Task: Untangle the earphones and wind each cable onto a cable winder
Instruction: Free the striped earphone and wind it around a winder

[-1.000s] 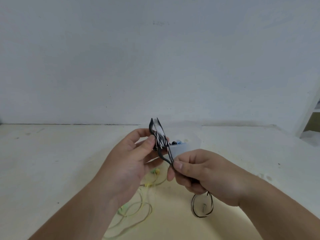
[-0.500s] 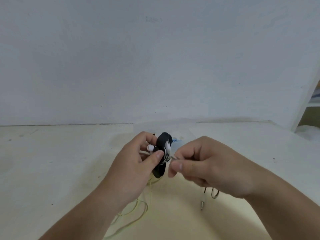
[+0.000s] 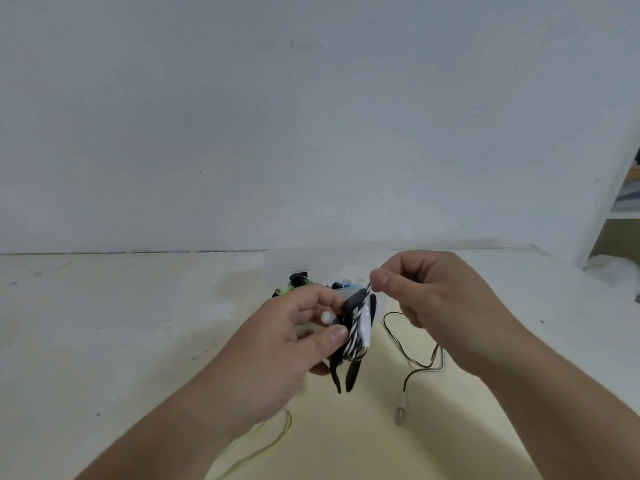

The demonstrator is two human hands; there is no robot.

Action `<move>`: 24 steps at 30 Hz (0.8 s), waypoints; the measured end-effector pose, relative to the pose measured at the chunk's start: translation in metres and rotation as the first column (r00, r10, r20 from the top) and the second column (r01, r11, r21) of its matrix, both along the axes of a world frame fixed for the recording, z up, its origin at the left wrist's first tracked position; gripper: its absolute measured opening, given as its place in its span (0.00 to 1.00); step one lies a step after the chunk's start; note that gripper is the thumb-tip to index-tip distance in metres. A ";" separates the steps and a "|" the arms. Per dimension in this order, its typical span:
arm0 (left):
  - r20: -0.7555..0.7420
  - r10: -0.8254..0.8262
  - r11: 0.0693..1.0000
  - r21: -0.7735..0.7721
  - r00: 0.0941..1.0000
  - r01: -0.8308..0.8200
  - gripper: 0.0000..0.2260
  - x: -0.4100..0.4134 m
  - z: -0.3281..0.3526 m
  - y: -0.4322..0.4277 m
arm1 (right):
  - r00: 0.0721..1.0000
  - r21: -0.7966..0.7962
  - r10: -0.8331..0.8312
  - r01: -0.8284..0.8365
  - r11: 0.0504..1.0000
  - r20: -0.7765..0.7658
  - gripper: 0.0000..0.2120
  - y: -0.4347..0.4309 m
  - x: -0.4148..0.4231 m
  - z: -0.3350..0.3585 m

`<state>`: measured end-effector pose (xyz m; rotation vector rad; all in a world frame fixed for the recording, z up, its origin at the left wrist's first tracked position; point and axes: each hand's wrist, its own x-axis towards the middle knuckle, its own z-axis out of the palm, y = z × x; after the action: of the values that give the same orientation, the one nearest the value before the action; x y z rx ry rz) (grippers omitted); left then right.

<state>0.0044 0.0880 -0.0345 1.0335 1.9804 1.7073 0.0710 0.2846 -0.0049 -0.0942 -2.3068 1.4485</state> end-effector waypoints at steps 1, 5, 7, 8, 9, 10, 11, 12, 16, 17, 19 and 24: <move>0.003 -0.018 1.000 0.008 1.000 0.018 0.07 0.000 0.000 0.000 | 1.000 -0.036 0.015 -0.014 0.999 0.019 0.13 0.000 0.000 0.000; 0.003 -0.062 0.998 0.030 0.998 0.062 0.08 0.002 0.000 0.001 | 0.988 -0.085 0.093 -0.083 0.993 0.121 0.16 -0.001 -0.003 -0.004; 0.035 -0.078 0.996 0.041 0.996 0.076 0.08 0.002 -0.001 0.001 | 0.982 -0.090 0.112 -0.099 0.991 0.154 0.17 -0.002 -0.004 -0.006; 0.052 -0.084 0.996 0.045 0.995 0.082 0.08 0.001 -0.001 0.001 | 0.981 -0.095 0.110 -0.096 0.991 0.161 0.19 -0.002 -0.004 -0.008; 0.064 -0.087 0.995 0.048 0.994 0.084 0.08 0.000 -0.002 0.000 | 0.981 -0.093 0.097 -0.082 0.992 0.168 0.21 -0.002 -0.005 -0.009; 0.073 -0.090 0.995 0.055 0.993 0.086 0.07 0.000 -0.001 0.000 | 0.981 -0.086 0.079 -0.064 0.994 0.175 0.21 -0.003 -0.006 -0.011; 0.082 -0.092 0.994 0.068 0.992 0.087 0.07 0.000 -0.001 0.000 | 0.979 -0.081 0.070 -0.056 0.995 0.191 0.21 -0.004 -0.007 -0.012; 0.090 -0.092 0.993 0.086 0.992 0.084 0.06 0.000 0.000 0.000 | 0.973 -0.083 0.082 -0.065 0.994 0.218 0.19 -0.006 -0.007 -0.013; 0.075 -0.010 0.991 0.131 0.997 0.001 0.03 0.003 0.002 0.002 | 0.906 -0.163 0.228 -0.180 0.970 0.356 0.14 -0.016 -0.008 -0.019; 0.076 0.045 0.988 0.142 0.996 -0.056 0.02 0.002 0.002 0.002 | 0.897 -0.173 0.240 -0.188 0.967 0.370 0.16 -0.018 -0.008 -0.020; 0.099 0.146 0.973 0.165 0.984 -0.161 0.04 -0.001 0.001 0.002 | 0.892 -0.169 0.253 -0.203 0.965 0.375 0.18 -0.018 -0.010 -0.023; 0.227 0.182 0.942 0.240 0.957 -0.236 0.05 -0.006 0.004 0.000 | 0.831 -0.199 0.445 -0.400 0.895 0.333 0.18 -0.019 -0.007 -0.023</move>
<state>-0.0015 0.0881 -0.0306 0.7089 1.8211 2.1465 0.0644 0.2651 -0.0281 0.1334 -2.6616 1.9353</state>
